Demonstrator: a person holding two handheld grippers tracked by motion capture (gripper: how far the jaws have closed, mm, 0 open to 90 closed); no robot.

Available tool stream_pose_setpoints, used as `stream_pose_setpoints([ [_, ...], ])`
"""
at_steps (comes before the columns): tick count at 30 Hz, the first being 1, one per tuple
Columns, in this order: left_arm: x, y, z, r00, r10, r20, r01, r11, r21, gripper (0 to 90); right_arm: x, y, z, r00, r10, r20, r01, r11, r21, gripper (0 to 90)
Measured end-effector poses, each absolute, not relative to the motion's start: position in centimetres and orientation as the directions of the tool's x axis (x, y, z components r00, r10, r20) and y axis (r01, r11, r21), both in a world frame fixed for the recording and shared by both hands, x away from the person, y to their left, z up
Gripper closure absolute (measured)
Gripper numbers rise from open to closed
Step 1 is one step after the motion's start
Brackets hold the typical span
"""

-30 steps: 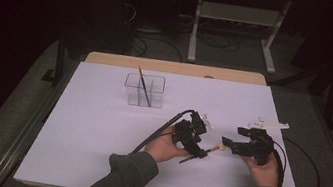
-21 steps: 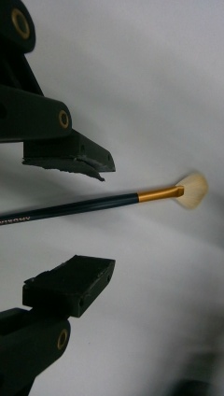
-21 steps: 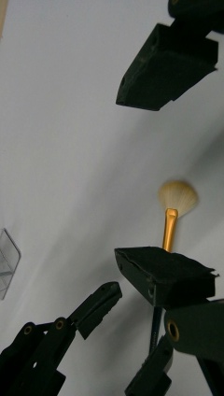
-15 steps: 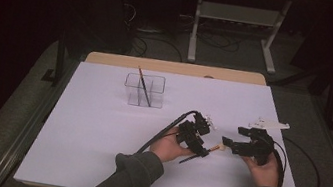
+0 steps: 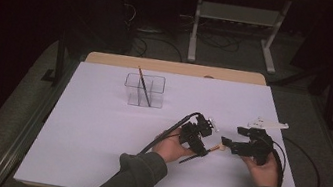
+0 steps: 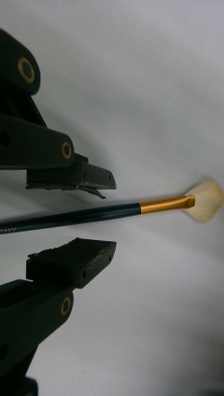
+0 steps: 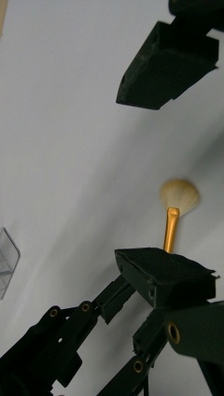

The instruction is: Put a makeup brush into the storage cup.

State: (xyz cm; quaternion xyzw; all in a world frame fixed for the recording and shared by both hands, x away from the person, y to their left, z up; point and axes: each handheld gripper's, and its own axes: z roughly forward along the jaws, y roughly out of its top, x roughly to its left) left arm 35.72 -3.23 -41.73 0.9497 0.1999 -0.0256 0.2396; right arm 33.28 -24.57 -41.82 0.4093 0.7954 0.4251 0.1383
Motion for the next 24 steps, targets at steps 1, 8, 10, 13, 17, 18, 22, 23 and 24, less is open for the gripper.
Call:
stream_pose_setpoints([
  [1, 35.75, -3.29, -41.8, 0.92, 0.363, -0.144, 0.388, -0.809, 0.442, 64.2, 33.28, -24.56, -41.82, -0.626, 0.769, 0.128, 0.534, 0.303, 0.789, 20.0],
  [8, 35.67, -3.54, -41.94, 0.921, 0.368, -0.125, 0.384, -0.814, 0.435, 67.8, 33.27, -24.44, -41.86, -0.628, 0.767, 0.133, 0.537, 0.303, 0.788, 20.1],
  [10, 35.6, -3.61, -41.98, 0.922, 0.367, -0.122, 0.382, -0.814, 0.438, 68.3, 33.27, -24.39, -41.85, -0.629, 0.766, 0.131, 0.535, 0.306, 0.788, 20.1],
  [13, 35.5, -3.81, -42.06, 0.923, 0.368, -0.113, 0.379, -0.819, 0.43, 69.2, 33.27, -24.3, -41.91, -0.628, 0.766, 0.135, 0.544, 0.308, 0.781, 20.1],
  [17, 35.47, -4.0, -42.19, 0.924, 0.368, -0.101, 0.375, -0.826, 0.421, 70.3, 33.26, -24.3, -41.91, -0.629, 0.766, 0.13, 0.54, 0.311, 0.782, 20.3],
  [18, 35.47, -4.02, -42.2, 0.925, 0.368, -0.099, 0.374, -0.827, 0.42, 70.6, 33.22, -24.3, -41.87, -0.624, 0.77, 0.138, 0.548, 0.304, 0.78, 20.3],
  [22, 35.45, -4.09, -42.34, 0.923, 0.371, -0.098, 0.377, -0.831, 0.41, 71.8, 33.26, -24.32, -41.89, -0.627, 0.767, 0.134, 0.542, 0.307, 0.782, 20.3],
  [23, 35.44, -4.1, -42.34, 0.924, 0.371, -0.097, 0.377, -0.831, 0.41, 71.9, 33.27, -24.31, -41.92, -0.629, 0.766, 0.132, 0.541, 0.309, 0.782, 20.3],
  [24, 35.42, -4.11, -42.33, 0.925, 0.369, -0.094, 0.374, -0.832, 0.409, 71.9, 33.27, -24.3, -41.92, -0.629, 0.766, 0.131, 0.541, 0.31, 0.782, 20.3],
])
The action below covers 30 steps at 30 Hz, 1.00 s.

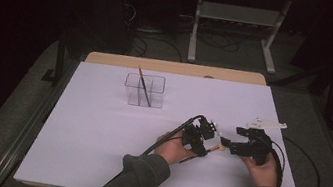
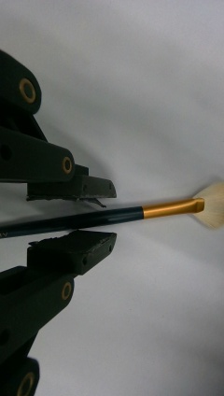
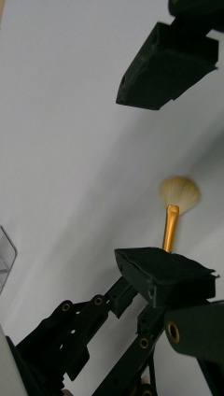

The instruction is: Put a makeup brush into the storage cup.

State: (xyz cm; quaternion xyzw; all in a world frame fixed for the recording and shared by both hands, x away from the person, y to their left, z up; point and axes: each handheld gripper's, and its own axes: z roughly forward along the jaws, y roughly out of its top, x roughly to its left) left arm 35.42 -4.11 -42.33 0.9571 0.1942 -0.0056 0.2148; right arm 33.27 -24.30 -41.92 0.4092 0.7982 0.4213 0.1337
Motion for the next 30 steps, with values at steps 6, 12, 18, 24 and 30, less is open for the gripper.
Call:
stream_pose_setpoints([
  [6, 34.8, -4.5, -42.3, 0.934, 0.357, -0.024, 0.336, -0.852, 0.402, 74.5, 33.3, -24.3, -41.9, -0.635, 0.763, 0.123, 0.531, 0.315, 0.787, 20.3],
  [12, 34.3, -4.8, -42.3, 0.941, 0.339, 0.012, 0.308, -0.868, 0.388, 78.7, 33.3, -24.3, -41.9, -0.634, 0.764, 0.121, 0.529, 0.315, 0.788, 20.3],
  [18, 34.0, -4.9, -42.3, 0.942, 0.335, 0.03, 0.298, -0.872, 0.388, 82.4, 33.2, -24.2, -42.0, -0.629, 0.766, 0.133, 0.544, 0.312, 0.779, 20.3],
  [24, 34.1, -4.7, -42.2, 0.937, 0.349, 0.023, 0.314, -0.869, 0.382, 83.0, 33.2, -24.0, -42.0, -0.633, 0.762, 0.133, 0.541, 0.313, 0.78, 20.2],
  [30, 34.4, -3.2, -41.9, 0.923, 0.386, -0.005, 0.356, -0.845, 0.4, 83.0, 33.0, -23.6, -42.0, -0.648, 0.75, 0.136, 0.526, 0.311, 0.792, 20.0],
])
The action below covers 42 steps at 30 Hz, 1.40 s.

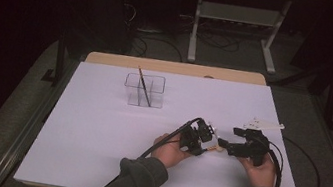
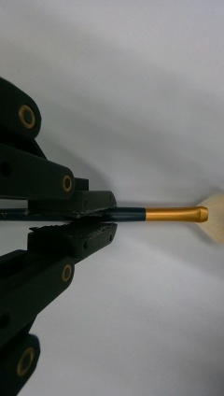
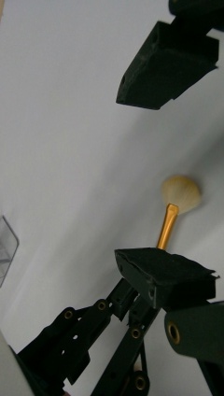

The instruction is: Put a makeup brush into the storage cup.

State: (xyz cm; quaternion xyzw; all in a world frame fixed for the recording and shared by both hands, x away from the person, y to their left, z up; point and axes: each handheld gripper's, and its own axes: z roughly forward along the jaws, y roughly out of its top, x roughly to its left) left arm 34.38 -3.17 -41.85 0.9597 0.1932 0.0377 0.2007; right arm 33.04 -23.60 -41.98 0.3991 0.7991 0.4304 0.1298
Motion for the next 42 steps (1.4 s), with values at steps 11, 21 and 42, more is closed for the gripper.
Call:
stream_pose_setpoints([
  [11, 34.6, 0.6, -40.5, 0.899, 0.437, -0.023, 0.4, -0.8, 0.447, 83.1, 32.5, -22.2, -41.8, -0.672, 0.727, 0.142, 0.528, 0.336, 0.78, 18.0],
  [21, 34.0, 3.7, -40.0, 0.89, 0.453, -0.04, 0.414, -0.771, 0.483, 83.1, 32.0, -20.7, -41.8, -0.699, 0.701, 0.14, 0.523, 0.368, 0.768, 16.9],
  [42, 33.0, 8.9, -38.0, 0.88, 0.47, -0.072, 0.416, -0.687, 0.596, 83.1, 32.4, -17.3, -41.1, -0.774, 0.601, 0.199, 0.526, 0.435, 0.731, 14.2],
])
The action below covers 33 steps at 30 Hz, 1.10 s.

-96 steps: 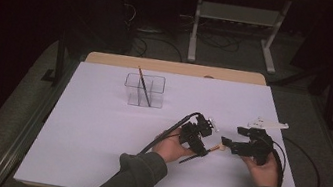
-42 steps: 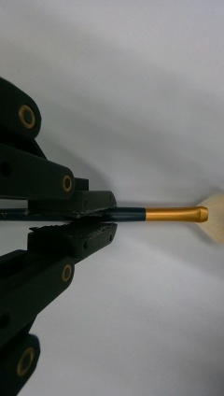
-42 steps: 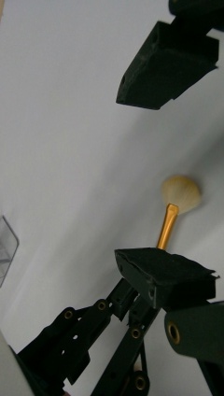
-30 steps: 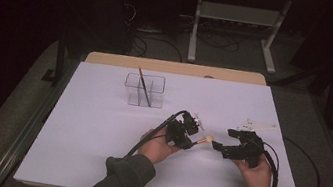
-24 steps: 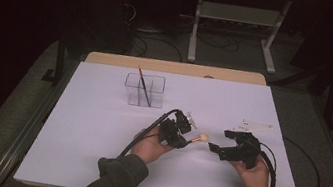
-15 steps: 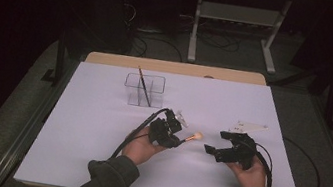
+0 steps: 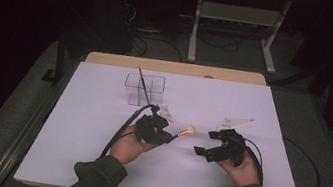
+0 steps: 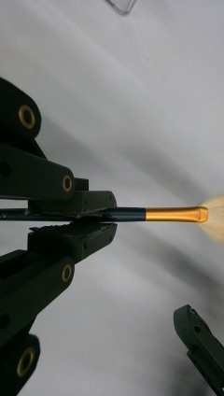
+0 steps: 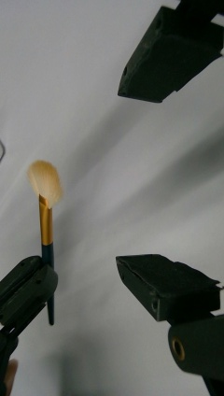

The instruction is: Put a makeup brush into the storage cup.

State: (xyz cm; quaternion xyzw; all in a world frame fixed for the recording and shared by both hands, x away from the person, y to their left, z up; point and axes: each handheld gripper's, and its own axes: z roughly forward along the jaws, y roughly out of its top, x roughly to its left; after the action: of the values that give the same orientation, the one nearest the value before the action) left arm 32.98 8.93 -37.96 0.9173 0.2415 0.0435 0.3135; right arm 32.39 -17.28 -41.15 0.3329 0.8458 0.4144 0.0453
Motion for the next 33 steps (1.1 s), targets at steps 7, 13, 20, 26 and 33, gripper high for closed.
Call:
stream_pose_setpoints([
  [7, 32.3, 9.9, -37.0, 0.883, 0.465, -0.068, 0.394, -0.654, 0.645, 83.1, 32.8, -16.7, -39.5, -0.795, 0.555, 0.246, 0.524, 0.425, 0.738, 14.1],
  [13, 31.7, 10.5, -36.3, 0.884, 0.464, -0.066, 0.378, -0.624, 0.684, 83.0, 33.0, -16.1, -38.0, -0.812, 0.528, 0.25, 0.509, 0.427, 0.748, 15.1],
  [20, 31.2, 11.4, -35.8, 0.892, 0.45, -0.043, 0.346, -0.617, 0.707, 83.0, 33.3, -15.2, -37.4, -0.83, 0.488, 0.269, 0.502, 0.445, 0.742, 17.8],
  [26, 30.8, 11.7, -35.6, 0.898, 0.44, -0.032, 0.324, -0.61, 0.723, 83.0, 33.3, -14.5, -36.9, -0.846, 0.455, 0.277, 0.489, 0.458, 0.742, 20.9],
  [33, 30.3, 11.8, -35.6, 0.904, 0.427, -0.026, 0.301, -0.592, 0.748, 83.0, 33.4, -14.1, -36.5, -0.859, 0.426, 0.284, 0.476, 0.462, 0.748, 27.3],
])
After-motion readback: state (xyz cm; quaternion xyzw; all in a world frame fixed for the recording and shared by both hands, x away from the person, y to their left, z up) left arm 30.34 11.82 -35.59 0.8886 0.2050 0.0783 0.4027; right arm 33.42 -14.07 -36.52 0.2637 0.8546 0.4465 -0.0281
